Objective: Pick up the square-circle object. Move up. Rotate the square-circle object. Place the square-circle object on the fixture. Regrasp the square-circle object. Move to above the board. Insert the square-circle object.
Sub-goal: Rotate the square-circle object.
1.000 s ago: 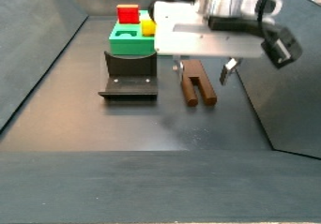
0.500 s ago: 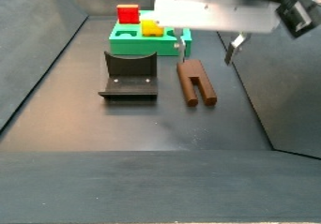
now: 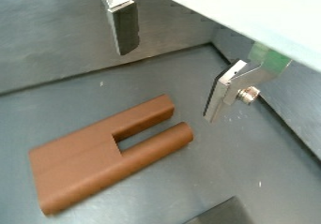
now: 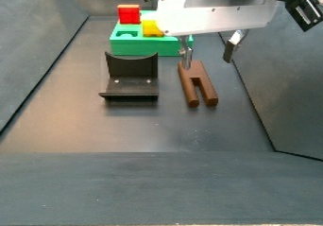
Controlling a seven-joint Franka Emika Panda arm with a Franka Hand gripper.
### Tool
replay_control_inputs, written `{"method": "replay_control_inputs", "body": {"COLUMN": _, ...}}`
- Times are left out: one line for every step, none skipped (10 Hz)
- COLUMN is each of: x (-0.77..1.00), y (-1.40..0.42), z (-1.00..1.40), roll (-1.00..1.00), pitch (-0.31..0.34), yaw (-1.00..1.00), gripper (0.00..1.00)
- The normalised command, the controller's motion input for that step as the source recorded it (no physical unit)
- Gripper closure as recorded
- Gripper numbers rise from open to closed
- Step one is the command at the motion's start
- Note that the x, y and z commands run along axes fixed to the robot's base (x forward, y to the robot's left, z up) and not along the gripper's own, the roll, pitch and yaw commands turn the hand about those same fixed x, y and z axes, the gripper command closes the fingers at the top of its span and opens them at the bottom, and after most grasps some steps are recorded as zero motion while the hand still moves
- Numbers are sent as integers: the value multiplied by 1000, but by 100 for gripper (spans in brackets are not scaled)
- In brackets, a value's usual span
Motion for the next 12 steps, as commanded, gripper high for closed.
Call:
{"method": "replay_control_inputs", "body": {"x": 27, "y": -3, "z": -52, "roll": 1, "pitch": -3, "yaw": 1000, "gripper": 0}}
{"method": "replay_control_inputs", "body": {"x": 29, "y": -4, "z": -42, "roll": 1, "pitch": -4, "yaw": 1000, "gripper": 0}}
{"method": "replay_control_inputs", "body": {"x": 30, "y": -3, "z": -38, "roll": 1, "pitch": -4, "yaw": 1000, "gripper": 0}}
{"method": "replay_control_inputs", "body": {"x": 32, "y": -3, "z": -34, "roll": 1, "pitch": -5, "yaw": 1000, "gripper": 0}}
{"method": "replay_control_inputs", "body": {"x": 32, "y": -2, "z": -33, "roll": 1, "pitch": -5, "yaw": 1000, "gripper": 0}}
{"method": "replay_control_inputs", "body": {"x": 33, "y": -3, "z": -32, "roll": 2, "pitch": -5, "yaw": 1000, "gripper": 0}}
{"method": "replay_control_inputs", "body": {"x": 33, "y": -3, "z": -31, "roll": 2, "pitch": -5, "yaw": 1000, "gripper": 0}}
{"method": "replay_control_inputs", "body": {"x": 34, "y": -2, "z": -30, "roll": 2, "pitch": -5, "yaw": 1000, "gripper": 0}}
{"method": "replay_control_inputs", "body": {"x": 34, "y": -3, "z": -29, "roll": 2, "pitch": -6, "yaw": 1000, "gripper": 0}}
{"method": "replay_control_inputs", "body": {"x": 34, "y": -3, "z": -29, "roll": 2, "pitch": -6, "yaw": 1000, "gripper": 0}}
{"method": "replay_control_inputs", "body": {"x": 34, "y": -3, "z": -29, "roll": 2, "pitch": -6, "yaw": 1000, "gripper": 0}}
{"method": "replay_control_inputs", "body": {"x": 34, "y": -3, "z": -29, "roll": 2, "pitch": -6, "yaw": 1000, "gripper": 0}}
